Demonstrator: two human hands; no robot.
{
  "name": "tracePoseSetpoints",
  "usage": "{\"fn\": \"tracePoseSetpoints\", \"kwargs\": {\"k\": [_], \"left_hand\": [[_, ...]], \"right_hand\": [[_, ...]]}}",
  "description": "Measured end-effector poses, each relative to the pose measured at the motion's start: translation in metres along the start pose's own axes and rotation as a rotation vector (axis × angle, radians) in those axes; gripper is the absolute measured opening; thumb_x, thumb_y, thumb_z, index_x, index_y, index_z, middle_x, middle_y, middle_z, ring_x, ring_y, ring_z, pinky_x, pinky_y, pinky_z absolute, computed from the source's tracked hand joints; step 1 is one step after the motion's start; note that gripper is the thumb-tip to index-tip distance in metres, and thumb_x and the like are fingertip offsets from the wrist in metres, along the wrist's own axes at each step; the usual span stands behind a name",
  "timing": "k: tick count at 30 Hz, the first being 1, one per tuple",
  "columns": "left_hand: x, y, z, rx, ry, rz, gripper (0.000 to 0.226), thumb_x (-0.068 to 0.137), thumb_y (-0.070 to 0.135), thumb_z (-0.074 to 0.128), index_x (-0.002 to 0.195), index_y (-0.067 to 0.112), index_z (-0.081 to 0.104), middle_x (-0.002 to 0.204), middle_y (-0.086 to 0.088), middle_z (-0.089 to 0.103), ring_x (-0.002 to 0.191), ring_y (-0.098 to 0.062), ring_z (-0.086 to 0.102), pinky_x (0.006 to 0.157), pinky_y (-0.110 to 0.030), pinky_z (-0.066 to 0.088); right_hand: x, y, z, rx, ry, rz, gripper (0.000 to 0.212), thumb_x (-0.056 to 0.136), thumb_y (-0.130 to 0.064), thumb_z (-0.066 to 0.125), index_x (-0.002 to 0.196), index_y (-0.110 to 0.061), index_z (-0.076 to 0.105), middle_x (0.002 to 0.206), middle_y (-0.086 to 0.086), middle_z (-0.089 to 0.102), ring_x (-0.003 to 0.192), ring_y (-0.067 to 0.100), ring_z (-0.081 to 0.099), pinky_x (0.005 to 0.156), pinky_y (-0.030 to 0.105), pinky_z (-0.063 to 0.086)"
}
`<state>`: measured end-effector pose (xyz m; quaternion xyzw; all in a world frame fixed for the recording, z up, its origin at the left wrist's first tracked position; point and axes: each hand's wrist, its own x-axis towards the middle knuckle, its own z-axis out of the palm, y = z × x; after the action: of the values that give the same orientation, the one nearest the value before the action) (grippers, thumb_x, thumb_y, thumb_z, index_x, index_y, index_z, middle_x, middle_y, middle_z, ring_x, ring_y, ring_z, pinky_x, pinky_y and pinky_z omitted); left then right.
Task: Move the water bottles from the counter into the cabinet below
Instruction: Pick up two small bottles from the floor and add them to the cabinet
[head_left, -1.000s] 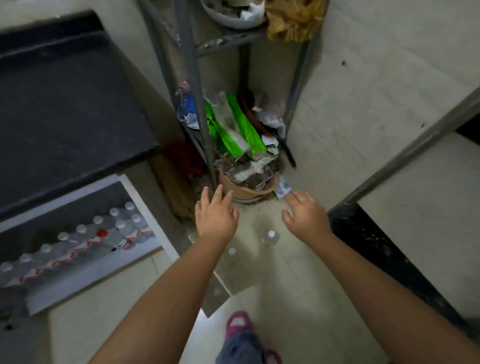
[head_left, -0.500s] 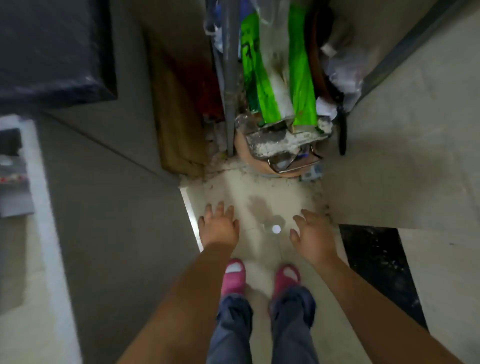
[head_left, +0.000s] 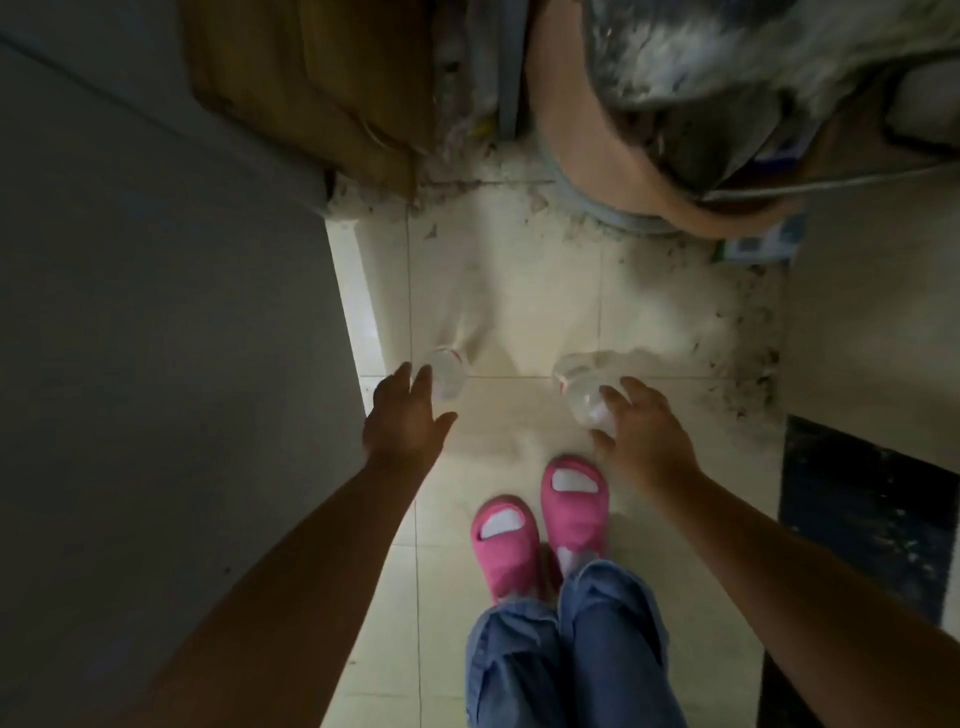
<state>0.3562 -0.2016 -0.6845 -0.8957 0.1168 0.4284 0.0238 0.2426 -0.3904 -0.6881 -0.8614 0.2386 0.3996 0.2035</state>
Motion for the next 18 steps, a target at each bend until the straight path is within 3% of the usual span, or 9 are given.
{"fn": "tracePoseSetpoints", "kwargs": {"k": [4,6,9,11,13,15,17,18], "left_hand": [[0.026,0.004,0.028,-0.041,0.086,-0.033,0.055,0.095,0.028,0.052,0.142,0.006,0.033,0.143,-0.014,0.042,0.131,-0.029,0.041,0.103,-0.040,0.042],[0.029,0.007,0.031,-0.011,0.128,-0.039,0.048,0.095,0.026,0.050,0.136,0.004,0.039,0.137,-0.015,0.046,0.127,-0.030,0.042,0.099,-0.041,0.044],[0.033,0.008,0.030,0.000,0.141,-0.009,0.041,0.096,0.019,0.048,0.132,0.000,0.044,0.135,-0.019,0.046,0.127,-0.032,0.040,0.101,-0.040,0.041],[0.028,0.008,0.029,0.023,0.173,0.038,0.038,0.087,0.013,0.062,0.120,-0.004,0.054,0.124,-0.023,0.055,0.118,-0.037,0.049,0.093,-0.041,0.048],[0.019,0.005,0.029,0.073,0.181,0.104,0.043,0.050,0.007,0.089,0.086,-0.004,0.069,0.087,-0.023,0.068,0.081,-0.039,0.068,0.059,-0.034,0.059],[0.005,-0.001,0.036,0.010,0.185,0.123,0.049,0.021,0.003,0.092,0.063,0.001,0.068,0.064,-0.018,0.068,0.055,-0.034,0.068,0.038,-0.028,0.054],[-0.018,-0.004,0.039,-0.023,0.163,0.139,0.043,0.028,-0.004,0.089,0.066,-0.002,0.068,0.067,-0.021,0.067,0.060,-0.038,0.068,0.042,-0.032,0.056],[-0.035,-0.003,0.038,-0.056,0.131,0.127,0.037,0.042,-0.008,0.084,0.076,-0.005,0.068,0.078,-0.025,0.068,0.073,-0.042,0.067,0.053,-0.037,0.058]], "right_hand": [[0.025,0.011,0.029,0.005,0.129,-0.069,0.046,0.090,-0.015,0.057,0.132,-0.001,0.046,0.131,0.022,0.050,0.122,0.035,0.045,0.098,0.037,0.045],[0.028,0.013,0.038,0.008,0.236,-0.124,0.042,0.073,-0.004,0.075,0.111,0.008,0.062,0.106,0.030,0.062,0.097,0.044,0.060,0.078,0.042,0.056],[0.030,0.012,0.042,-0.030,0.312,-0.161,0.043,0.044,0.005,0.089,0.081,0.010,0.068,0.073,0.028,0.065,0.060,0.040,0.066,0.049,0.037,0.058],[0.027,0.011,0.041,-0.073,0.302,-0.159,0.039,0.041,0.007,0.088,0.075,0.009,0.068,0.070,0.027,0.065,0.057,0.039,0.065,0.046,0.034,0.057],[0.017,0.010,0.040,-0.088,0.262,-0.146,0.038,0.041,0.009,0.086,0.075,0.009,0.068,0.071,0.028,0.065,0.060,0.040,0.066,0.045,0.033,0.056],[0.001,0.009,0.041,-0.120,0.266,-0.179,0.044,0.032,0.007,0.089,0.072,0.006,0.069,0.067,0.025,0.065,0.056,0.037,0.066,0.039,0.029,0.054],[-0.021,0.010,0.036,-0.145,0.271,-0.208,0.046,0.027,0.005,0.090,0.068,0.004,0.069,0.064,0.023,0.064,0.052,0.035,0.065,0.036,0.025,0.051],[-0.033,0.011,0.032,-0.149,0.270,-0.215,0.045,0.027,0.005,0.089,0.068,0.004,0.068,0.064,0.023,0.063,0.052,0.035,0.064,0.035,0.026,0.051]]}}
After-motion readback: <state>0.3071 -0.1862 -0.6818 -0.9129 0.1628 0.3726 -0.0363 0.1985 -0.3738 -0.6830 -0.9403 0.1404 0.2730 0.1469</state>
